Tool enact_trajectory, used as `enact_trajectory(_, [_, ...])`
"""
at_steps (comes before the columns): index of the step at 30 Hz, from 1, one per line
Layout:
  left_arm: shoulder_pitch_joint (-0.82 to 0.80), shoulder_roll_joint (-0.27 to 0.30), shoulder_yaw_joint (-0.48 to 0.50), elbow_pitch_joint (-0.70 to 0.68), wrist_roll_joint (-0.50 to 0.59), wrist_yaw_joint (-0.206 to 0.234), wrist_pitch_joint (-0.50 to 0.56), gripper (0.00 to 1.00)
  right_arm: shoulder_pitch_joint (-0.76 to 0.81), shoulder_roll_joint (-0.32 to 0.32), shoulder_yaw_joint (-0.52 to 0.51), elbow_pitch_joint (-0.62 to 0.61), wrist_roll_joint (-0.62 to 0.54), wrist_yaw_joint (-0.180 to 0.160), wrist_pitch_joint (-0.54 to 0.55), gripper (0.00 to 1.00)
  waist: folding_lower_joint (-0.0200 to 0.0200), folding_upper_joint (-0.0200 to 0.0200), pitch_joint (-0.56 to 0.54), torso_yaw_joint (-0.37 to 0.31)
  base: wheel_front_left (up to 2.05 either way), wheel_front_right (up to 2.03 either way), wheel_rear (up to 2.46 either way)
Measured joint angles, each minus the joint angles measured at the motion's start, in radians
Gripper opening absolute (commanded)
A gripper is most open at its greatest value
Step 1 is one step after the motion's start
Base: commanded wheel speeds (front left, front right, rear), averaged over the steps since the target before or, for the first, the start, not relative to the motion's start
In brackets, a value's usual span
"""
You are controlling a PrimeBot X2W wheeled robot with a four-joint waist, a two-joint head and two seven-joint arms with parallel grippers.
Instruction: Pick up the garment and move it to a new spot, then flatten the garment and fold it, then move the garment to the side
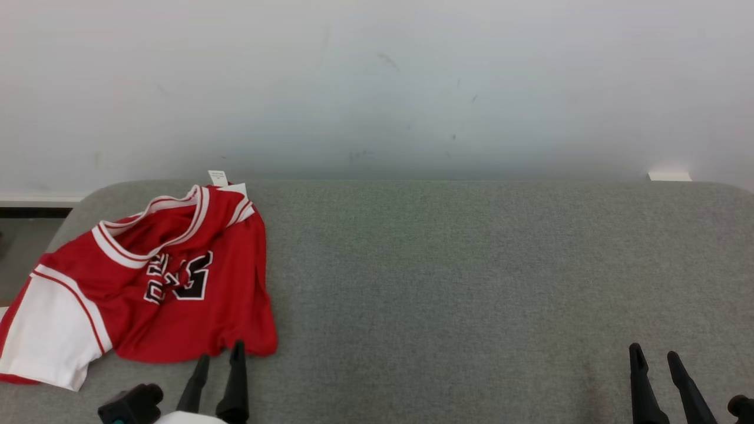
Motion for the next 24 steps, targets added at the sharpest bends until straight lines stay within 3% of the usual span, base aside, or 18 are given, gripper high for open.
enact_trajectory(24, [0.009,0.039,-0.061,0.037,0.262,0.032,-0.057,1.00,0.021,-0.007,-0.021,0.042,-0.228,0.000,-0.060,1.00,0.0000,0.0000,-0.008,-0.005,0.00,0.00,0.00])
